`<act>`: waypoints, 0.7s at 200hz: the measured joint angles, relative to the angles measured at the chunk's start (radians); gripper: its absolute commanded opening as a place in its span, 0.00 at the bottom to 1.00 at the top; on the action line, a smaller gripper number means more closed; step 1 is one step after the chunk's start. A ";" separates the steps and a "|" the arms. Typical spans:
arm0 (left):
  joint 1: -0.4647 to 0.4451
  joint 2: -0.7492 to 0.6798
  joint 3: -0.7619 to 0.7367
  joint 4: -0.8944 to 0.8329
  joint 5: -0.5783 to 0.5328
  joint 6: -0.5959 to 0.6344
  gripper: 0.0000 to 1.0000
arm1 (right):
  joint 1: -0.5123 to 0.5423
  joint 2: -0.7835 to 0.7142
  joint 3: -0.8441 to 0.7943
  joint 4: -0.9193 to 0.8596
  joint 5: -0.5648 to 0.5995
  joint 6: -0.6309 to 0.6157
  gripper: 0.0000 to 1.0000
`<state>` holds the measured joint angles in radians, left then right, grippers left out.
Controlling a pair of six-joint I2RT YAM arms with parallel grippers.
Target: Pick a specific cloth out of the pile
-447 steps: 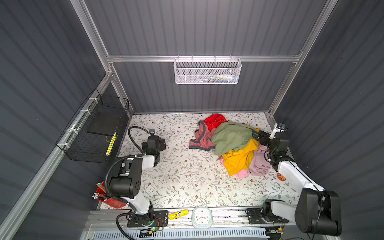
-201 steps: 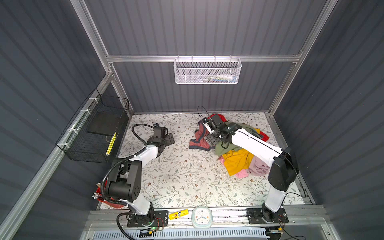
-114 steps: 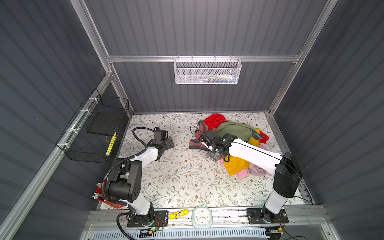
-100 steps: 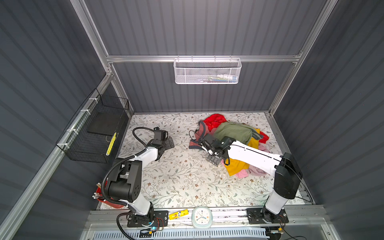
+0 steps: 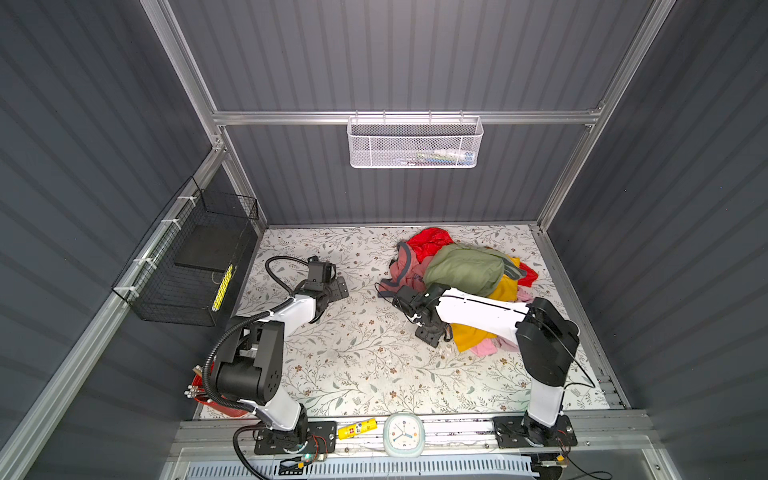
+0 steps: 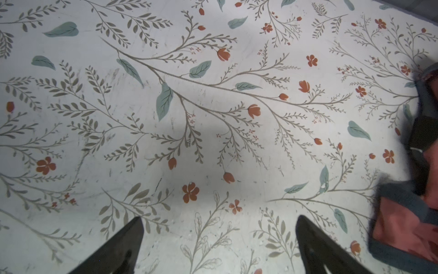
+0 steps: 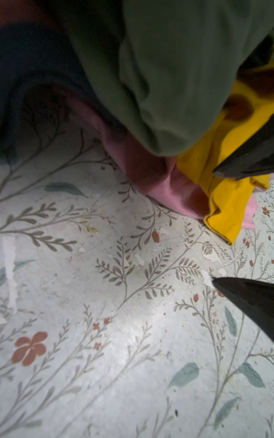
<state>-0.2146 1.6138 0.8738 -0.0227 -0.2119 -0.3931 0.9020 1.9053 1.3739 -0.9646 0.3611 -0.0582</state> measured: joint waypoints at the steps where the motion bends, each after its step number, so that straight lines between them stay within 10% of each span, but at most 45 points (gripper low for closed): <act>1: 0.000 0.000 0.000 0.000 0.000 0.000 1.00 | 0.000 0.001 0.000 0.000 0.000 0.000 0.66; 140: 0.000 0.000 0.000 0.000 0.027 0.000 1.00 | -0.063 0.076 -0.002 0.127 0.072 0.005 0.63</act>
<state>-0.2146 1.6138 0.8738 -0.0227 -0.1852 -0.3935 0.8387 1.9816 1.3724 -0.8375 0.4328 -0.0528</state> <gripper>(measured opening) 0.999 0.637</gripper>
